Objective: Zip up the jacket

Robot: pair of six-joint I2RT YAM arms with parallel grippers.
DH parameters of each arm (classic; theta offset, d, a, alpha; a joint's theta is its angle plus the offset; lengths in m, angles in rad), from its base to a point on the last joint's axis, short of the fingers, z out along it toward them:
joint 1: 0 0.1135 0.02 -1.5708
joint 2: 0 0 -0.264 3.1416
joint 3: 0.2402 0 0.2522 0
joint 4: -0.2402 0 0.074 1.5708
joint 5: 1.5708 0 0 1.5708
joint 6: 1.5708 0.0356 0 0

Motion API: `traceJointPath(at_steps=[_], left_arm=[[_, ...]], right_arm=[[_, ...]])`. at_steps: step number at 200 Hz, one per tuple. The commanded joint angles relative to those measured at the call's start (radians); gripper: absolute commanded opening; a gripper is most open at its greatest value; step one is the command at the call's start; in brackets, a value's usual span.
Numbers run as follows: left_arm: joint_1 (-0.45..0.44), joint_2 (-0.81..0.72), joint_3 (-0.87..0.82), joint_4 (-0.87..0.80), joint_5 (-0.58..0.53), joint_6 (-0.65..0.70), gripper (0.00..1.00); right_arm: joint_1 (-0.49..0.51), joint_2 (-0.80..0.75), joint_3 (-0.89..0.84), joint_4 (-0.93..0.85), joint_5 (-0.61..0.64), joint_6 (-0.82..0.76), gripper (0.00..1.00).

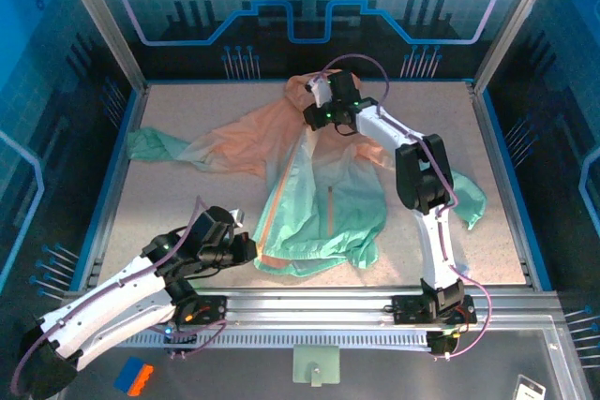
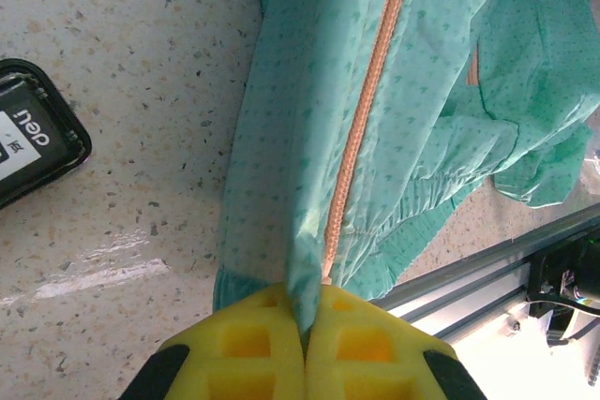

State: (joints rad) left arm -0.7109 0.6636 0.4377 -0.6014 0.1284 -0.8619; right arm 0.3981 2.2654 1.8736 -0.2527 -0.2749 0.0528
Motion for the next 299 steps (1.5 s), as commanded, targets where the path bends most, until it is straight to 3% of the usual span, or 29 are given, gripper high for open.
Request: traceJointPath(at_steps=[1, 34, 60, 78, 127, 150, 178, 210, 251, 264, 299], left_arm=[[0.012, 0.013, 0.027, -0.038, 0.057, 0.032, 0.0], [0.031, 0.073, 0.051, 0.003, 0.087, 0.093, 0.1], [0.057, 0.137, 0.11, 0.006, 0.101, 0.184, 0.37], [0.095, 0.178, 0.167, -0.005, 0.121, 0.264, 0.49], [0.172, 0.285, 0.254, -0.024, 0.188, 0.369, 0.51], [0.174, 0.295, 0.235, -0.02, 0.154, 0.343, 0.51], [0.191, 0.302, 0.197, -0.081, 0.028, 0.275, 0.62], [0.196, 0.357, 0.147, -0.013, 0.075, 0.229, 0.65], [0.194, 0.394, 0.084, 0.146, 0.167, 0.183, 0.64], [0.192, 0.392, 0.076, 0.173, 0.179, 0.176, 0.59], [0.191, 0.355, 0.116, 0.09, 0.174, 0.225, 0.06]], right_arm=[[-0.023, -0.006, -0.033, 0.065, -0.008, 0.008, 0.0], [-0.006, -0.04, -0.138, 0.123, -0.043, 0.016, 0.0], [0.005, -0.053, -0.19, 0.14, -0.053, 0.01, 0.0], [0.007, -0.062, -0.219, 0.153, -0.055, 0.01, 0.0], [0.009, -0.081, -0.235, 0.159, -0.055, -0.011, 0.0], [0.008, -0.086, -0.228, 0.158, -0.049, -0.026, 0.0], [0.008, -0.079, -0.197, 0.148, -0.042, -0.044, 0.0], [0.007, -0.059, -0.151, 0.127, -0.04, -0.058, 0.0], [0.004, -0.03, -0.096, 0.108, -0.037, -0.077, 0.0], [0.002, -0.021, -0.076, 0.101, -0.034, -0.082, 0.0], [-0.01, 0.002, -0.032, 0.094, -0.03, -0.095, 0.0]])
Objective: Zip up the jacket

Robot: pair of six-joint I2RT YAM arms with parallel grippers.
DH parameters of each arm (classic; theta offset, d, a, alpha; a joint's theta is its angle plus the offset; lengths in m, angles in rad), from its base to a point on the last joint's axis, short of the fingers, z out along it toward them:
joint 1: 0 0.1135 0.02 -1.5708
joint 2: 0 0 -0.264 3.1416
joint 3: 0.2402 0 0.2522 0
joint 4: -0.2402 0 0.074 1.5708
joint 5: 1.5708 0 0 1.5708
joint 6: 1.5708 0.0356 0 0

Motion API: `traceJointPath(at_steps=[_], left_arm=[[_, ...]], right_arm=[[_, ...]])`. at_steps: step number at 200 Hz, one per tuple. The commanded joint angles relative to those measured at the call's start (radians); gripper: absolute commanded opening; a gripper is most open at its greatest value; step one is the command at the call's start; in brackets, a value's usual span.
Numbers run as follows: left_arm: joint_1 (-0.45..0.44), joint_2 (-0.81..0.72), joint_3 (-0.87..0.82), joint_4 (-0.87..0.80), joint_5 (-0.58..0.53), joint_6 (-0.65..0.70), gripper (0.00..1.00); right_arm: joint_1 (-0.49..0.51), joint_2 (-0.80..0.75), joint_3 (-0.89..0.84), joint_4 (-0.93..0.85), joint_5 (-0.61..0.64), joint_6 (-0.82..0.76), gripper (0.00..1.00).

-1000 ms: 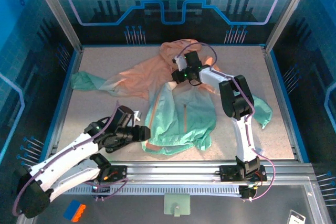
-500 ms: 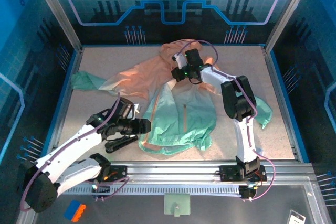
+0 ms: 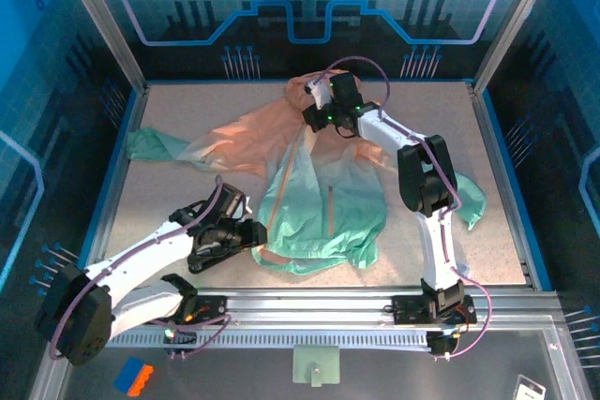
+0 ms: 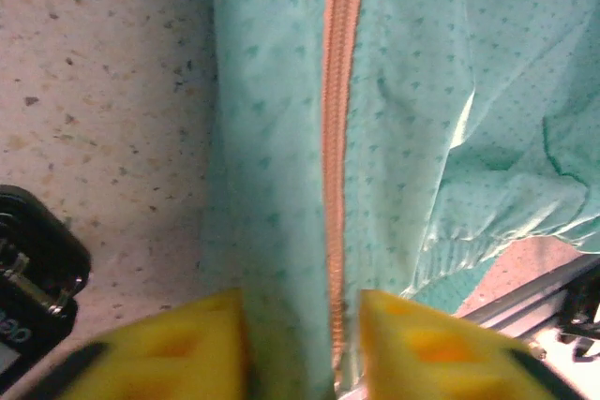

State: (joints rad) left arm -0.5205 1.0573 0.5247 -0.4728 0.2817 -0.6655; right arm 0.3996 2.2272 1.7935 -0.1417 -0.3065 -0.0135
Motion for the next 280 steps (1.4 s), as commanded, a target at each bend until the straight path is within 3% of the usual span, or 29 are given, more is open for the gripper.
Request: traceJointPath(at_steps=[1, 7, 76, 151, 280], left_arm=[[0.001, -0.044, 0.031, -0.043, 0.018, 0.03, 0.05], [0.001, -0.066, 0.039, -0.071, 0.008, 0.042, 0.0], [0.002, -0.293, 0.058, -0.199, 0.007, 0.007, 0.0], [0.002, -0.449, 0.054, -0.192, 0.03, -0.048, 0.0], [0.002, -0.509, 0.034, -0.218, 0.024, -0.071, 0.0]], right_arm=[[-0.011, 0.041, 0.049, -0.017, 0.002, -0.029, 0.0], [-0.013, 0.045, 0.054, -0.019, 0.001, -0.032, 0.0], [-0.024, 0.094, 0.145, -0.042, -0.016, -0.077, 0.0], [-0.044, 0.216, 0.261, -0.028, -0.035, -0.085, 0.0], [-0.11, 0.334, 0.507, -0.07, -0.014, -0.094, 0.0]])
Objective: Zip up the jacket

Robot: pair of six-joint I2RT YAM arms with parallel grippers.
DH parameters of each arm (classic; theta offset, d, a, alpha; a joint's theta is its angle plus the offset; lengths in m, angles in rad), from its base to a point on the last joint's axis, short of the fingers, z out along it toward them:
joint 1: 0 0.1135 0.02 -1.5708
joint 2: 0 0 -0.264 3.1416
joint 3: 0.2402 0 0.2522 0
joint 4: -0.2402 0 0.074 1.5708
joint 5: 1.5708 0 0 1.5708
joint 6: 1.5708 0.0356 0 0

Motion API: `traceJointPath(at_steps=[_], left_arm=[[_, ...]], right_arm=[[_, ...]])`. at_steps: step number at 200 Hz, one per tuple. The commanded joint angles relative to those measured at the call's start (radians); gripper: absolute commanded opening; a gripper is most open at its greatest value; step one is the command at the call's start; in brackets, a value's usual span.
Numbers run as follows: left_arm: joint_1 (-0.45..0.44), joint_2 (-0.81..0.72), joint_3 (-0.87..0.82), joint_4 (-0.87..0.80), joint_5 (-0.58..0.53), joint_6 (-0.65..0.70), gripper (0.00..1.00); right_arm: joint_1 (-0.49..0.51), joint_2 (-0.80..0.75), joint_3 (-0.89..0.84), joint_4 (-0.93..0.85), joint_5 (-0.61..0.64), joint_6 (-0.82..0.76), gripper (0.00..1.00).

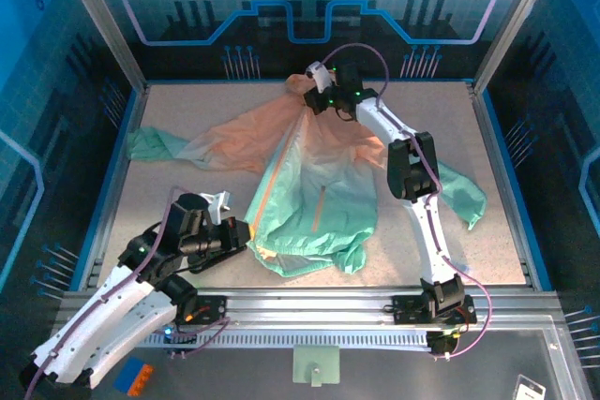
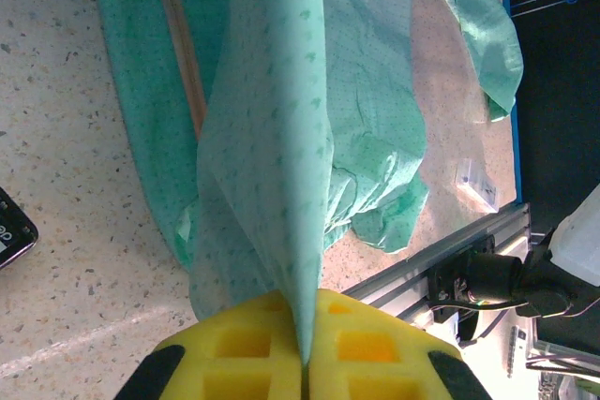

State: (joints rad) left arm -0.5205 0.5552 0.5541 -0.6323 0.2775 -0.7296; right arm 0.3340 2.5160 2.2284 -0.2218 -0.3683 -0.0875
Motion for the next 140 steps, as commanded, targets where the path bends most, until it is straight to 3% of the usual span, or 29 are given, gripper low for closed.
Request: traceJointPath(at_steps=[1, 112, 140], left_arm=[[0.002, -0.007, 0.004, -0.059, 0.028, -0.007, 0.0], [0.003, -0.009, 0.006, -0.091, 0.012, -0.016, 0.0], [0.003, 0.012, 0.003, -0.077, 0.017, -0.016, 0.0]], right_arm=[[-0.044, 0.046, 0.075, 0.009, 0.047, -0.021, 0.0], [-0.12, 0.11, 0.181, 0.037, 0.089, 0.005, 0.0], [-0.125, 0.107, 0.163, 0.053, -0.021, 0.031, 0.0]])
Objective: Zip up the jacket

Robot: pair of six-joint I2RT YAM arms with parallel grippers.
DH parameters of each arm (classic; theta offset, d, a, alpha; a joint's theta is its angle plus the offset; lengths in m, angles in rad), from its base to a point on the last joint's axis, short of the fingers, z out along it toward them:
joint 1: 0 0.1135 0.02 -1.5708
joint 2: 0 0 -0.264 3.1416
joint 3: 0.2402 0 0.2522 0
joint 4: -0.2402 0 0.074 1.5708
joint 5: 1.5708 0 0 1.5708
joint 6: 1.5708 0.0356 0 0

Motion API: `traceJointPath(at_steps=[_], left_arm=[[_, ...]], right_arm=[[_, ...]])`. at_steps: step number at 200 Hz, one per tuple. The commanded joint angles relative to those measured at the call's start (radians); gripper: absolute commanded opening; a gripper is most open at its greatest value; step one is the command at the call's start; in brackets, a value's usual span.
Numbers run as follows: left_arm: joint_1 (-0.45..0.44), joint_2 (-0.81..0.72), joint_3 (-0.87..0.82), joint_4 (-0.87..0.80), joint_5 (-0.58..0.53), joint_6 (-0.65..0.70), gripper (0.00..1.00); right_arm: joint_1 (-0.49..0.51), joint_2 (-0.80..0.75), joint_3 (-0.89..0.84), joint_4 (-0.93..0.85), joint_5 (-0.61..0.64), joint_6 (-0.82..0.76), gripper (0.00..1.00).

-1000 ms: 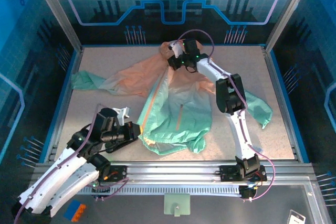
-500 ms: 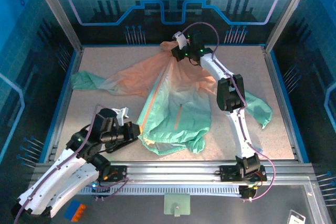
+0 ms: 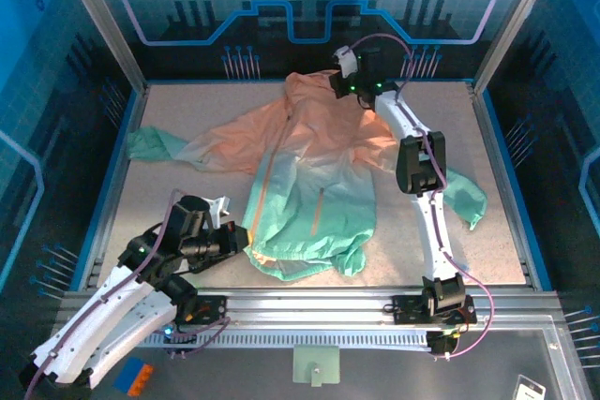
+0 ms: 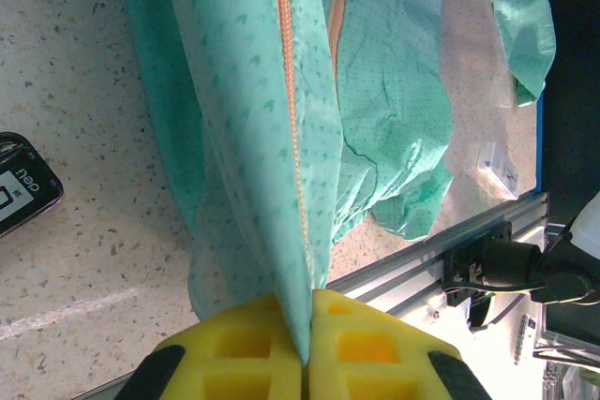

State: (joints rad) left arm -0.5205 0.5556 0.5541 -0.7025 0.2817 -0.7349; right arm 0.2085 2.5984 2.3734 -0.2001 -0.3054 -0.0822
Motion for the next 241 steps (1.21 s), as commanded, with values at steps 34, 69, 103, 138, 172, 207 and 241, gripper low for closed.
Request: traceJointPath(at_steps=[34, 69, 103, 138, 172, 207, 241], left_arm=[[0.003, 0.049, 0.007, 0.014, 0.004, -0.006, 0.0], [0.002, 0.101, 0.02, 0.018, -0.008, 0.005, 0.0], [0.003, 0.169, 0.017, 0.037, -0.02, -0.015, 0.0], [0.002, 0.234, -0.005, 0.073, -0.001, -0.042, 0.0], [0.003, 0.275, -0.026, 0.098, 0.021, -0.045, 0.0], [0.002, 0.324, -0.059, 0.19, 0.08, -0.076, 0.0], [-0.009, 0.347, -0.078, 0.252, 0.108, -0.1, 0.0]], right_arm=[[0.072, -0.038, -0.114, 0.02, -0.076, 0.041, 0.12], [0.17, -0.063, -0.199, -0.036, -0.012, 0.114, 0.28], [0.253, -0.054, -0.192, -0.139, 0.104, 0.162, 0.36], [0.265, -0.106, -0.26, -0.163, 0.171, 0.218, 0.37], [0.225, -0.146, -0.282, -0.261, 0.208, 0.231, 0.22], [0.175, -0.297, -0.448, -0.222, 0.236, 0.229, 0.18], [0.143, -0.425, -0.572, -0.204, 0.242, 0.268, 0.3]])
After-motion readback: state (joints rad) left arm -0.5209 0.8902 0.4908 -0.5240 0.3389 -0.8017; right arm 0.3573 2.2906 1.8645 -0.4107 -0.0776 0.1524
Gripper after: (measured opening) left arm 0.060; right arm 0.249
